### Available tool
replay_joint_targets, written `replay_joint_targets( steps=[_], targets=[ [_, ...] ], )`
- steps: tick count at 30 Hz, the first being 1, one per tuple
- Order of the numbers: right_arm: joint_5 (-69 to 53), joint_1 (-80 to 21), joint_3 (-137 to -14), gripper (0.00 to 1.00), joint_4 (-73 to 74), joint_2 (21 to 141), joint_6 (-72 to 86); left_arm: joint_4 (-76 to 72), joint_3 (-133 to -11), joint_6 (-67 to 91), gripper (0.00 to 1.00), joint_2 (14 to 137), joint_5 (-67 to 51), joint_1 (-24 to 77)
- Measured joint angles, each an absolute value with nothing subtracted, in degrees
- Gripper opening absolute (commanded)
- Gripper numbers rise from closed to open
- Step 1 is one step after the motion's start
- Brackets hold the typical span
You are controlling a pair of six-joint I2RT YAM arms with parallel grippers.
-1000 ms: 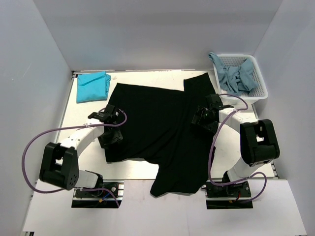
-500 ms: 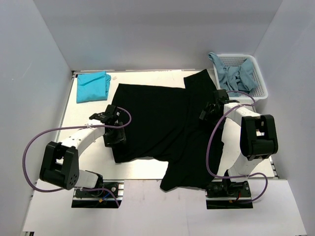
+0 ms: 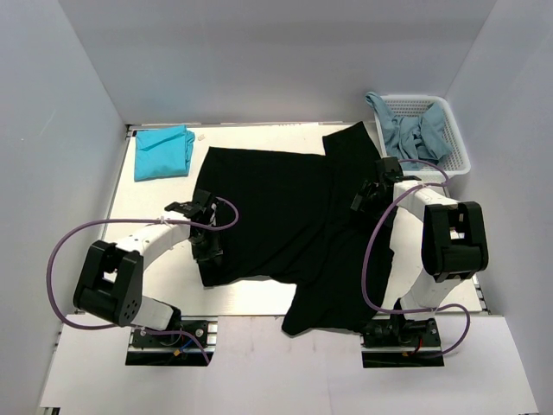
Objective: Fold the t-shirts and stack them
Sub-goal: Flatten out the tshirt
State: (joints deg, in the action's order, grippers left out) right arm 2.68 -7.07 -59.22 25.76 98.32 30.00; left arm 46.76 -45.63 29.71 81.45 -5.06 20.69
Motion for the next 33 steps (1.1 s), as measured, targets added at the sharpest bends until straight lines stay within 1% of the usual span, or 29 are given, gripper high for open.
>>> replay_joint_targets(
  steps=[2,11,14,15,17,19,20,21,22,23,27,28,31,33],
  targets=[
    [2.66,-7.01,-59.18,0.85,25.74,98.32,29.98,48.62,-45.82,30.44,0.0,81.45,-3.99,20.91],
    [2.9,-5.76,-59.02,0.85,25.69,98.21,29.98,62.26,-52.36,38.76,0.0,80.68,7.09,20.29],
    [2.87,-5.26,-59.02,0.85,25.67,98.19,29.95,66.57,-53.82,41.28,0.0,79.68,9.19,20.1],
    [2.87,-5.13,-59.02,0.85,25.67,98.19,29.85,68.23,-54.0,42.15,0.13,79.46,9.8,20.1],
    [2.83,-4.93,-59.02,0.85,25.69,98.19,29.71,70.83,-53.98,43.59,0.25,79.33,10.46,20.08],
    [2.83,-4.8,-59.0,0.85,25.65,98.19,29.56,72.79,-53.34,44.51,0.44,79.29,10.79,19.92],
    [2.81,-4.78,-58.98,0.87,25.63,98.19,29.52,73.63,-52.77,45.19,0.52,79.29,11.18,19.84],
    [2.72,-4.75,-58.96,0.87,25.61,98.19,29.5,74.46,-52.31,45.58,0.63,79.29,11.38,19.79],
    [2.59,-4.73,-58.92,0.87,25.56,98.19,29.34,75.26,-51.94,46.13,0.8,79.29,11.6,19.7],
    [2.48,-4.73,-58.89,0.88,25.52,98.1,29.17,75.94,-51.88,46.61,0.81,79.31,11.79,19.64],
    [2.22,-4.73,-58.33,0.88,25.06,97.51,28.1,76.34,-51.94,47.44,0.82,79.29,11.73,19.53],
    [2.26,-4.73,-58.17,0.88,25.06,97.32,27.86,76.05,-51.99,47.35,0.83,79.15,11.14,19.66],
    [2.39,-4.73,-57.52,0.88,24.77,96.77,27.18,72.12,-51.81,45.71,0.84,77.17,6.07,20.21],
    [2.39,-4.71,-57.08,0.88,24.6,96.44,26.74,66.19,-49.6,44.62,0.84,73.6,0.8,20.62]
  ],
)
